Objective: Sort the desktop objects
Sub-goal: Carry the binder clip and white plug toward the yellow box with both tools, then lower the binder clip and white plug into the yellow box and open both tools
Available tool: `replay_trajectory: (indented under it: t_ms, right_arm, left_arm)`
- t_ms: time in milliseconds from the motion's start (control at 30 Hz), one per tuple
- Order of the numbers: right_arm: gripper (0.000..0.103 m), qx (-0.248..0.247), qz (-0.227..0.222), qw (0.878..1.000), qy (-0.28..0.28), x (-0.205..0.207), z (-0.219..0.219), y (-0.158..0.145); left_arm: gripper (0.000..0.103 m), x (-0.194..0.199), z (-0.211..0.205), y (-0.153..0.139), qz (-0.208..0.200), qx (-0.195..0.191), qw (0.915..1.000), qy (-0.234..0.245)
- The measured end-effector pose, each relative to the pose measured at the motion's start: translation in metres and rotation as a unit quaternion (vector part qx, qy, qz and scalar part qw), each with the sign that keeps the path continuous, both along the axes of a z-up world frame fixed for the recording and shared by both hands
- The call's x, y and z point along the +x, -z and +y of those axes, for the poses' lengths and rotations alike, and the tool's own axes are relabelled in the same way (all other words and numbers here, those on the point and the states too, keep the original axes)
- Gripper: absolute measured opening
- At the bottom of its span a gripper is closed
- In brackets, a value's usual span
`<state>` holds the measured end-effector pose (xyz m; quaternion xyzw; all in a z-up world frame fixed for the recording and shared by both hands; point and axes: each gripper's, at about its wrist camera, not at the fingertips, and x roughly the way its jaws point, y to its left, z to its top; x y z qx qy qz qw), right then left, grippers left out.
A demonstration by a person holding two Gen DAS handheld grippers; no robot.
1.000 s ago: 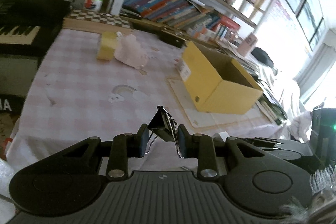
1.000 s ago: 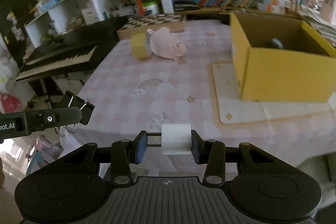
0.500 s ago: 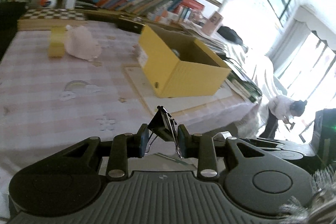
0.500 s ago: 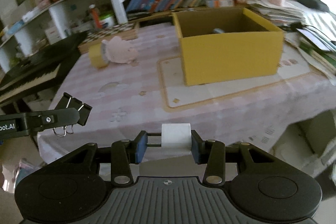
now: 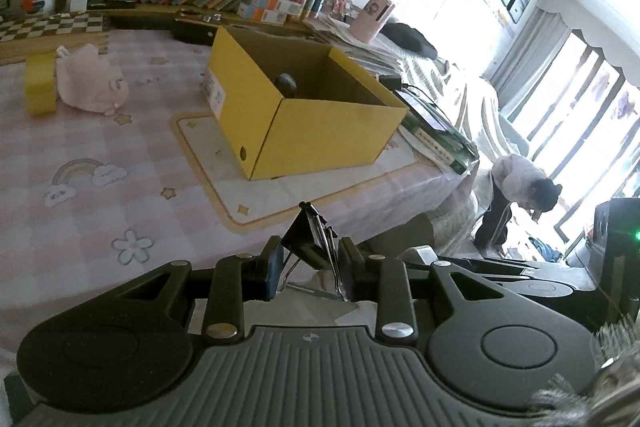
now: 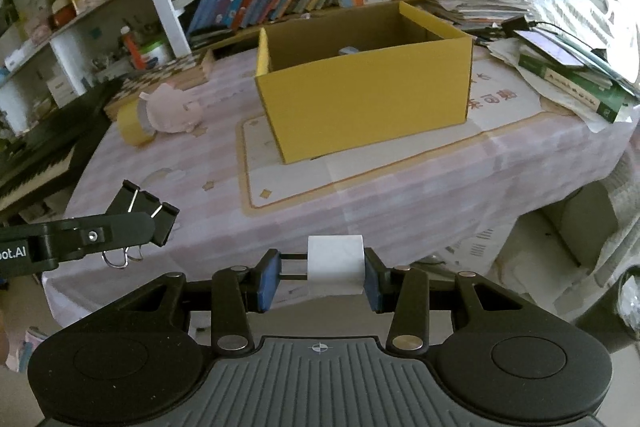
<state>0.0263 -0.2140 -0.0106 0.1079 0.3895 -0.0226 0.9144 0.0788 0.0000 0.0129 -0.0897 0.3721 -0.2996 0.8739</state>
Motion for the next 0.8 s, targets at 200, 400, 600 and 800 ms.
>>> replay_trajectory:
  t_ms: [200,400,600,800]
  right_arm:
    - [0.042,0.000,0.002,1.000,-0.007,0.016,-0.023,-0.002]
    - [0.042,-0.001,0.000,1.000,-0.016,0.035,-0.051,-0.005]
    - [0.042,-0.003,-0.007,1.000,-0.023,0.054,-0.080,-0.010]
    - [0.042,-0.006,-0.024,0.999,-0.038,0.077,-0.107,-0.016]
  left_arm:
    - [0.027,0.016,-0.025,-0.002,0.001,0.000,1.0000,-0.001]
    - [0.027,0.034,-0.054,-0.004,-0.001,0.000,1.0000,-0.005]
    - [0.027,0.051,-0.087,-0.006,-0.008,0.001,1.0000,-0.004]
    - [0.027,0.069,-0.115,-0.013,-0.023,0.004,0.9996,-0.017]
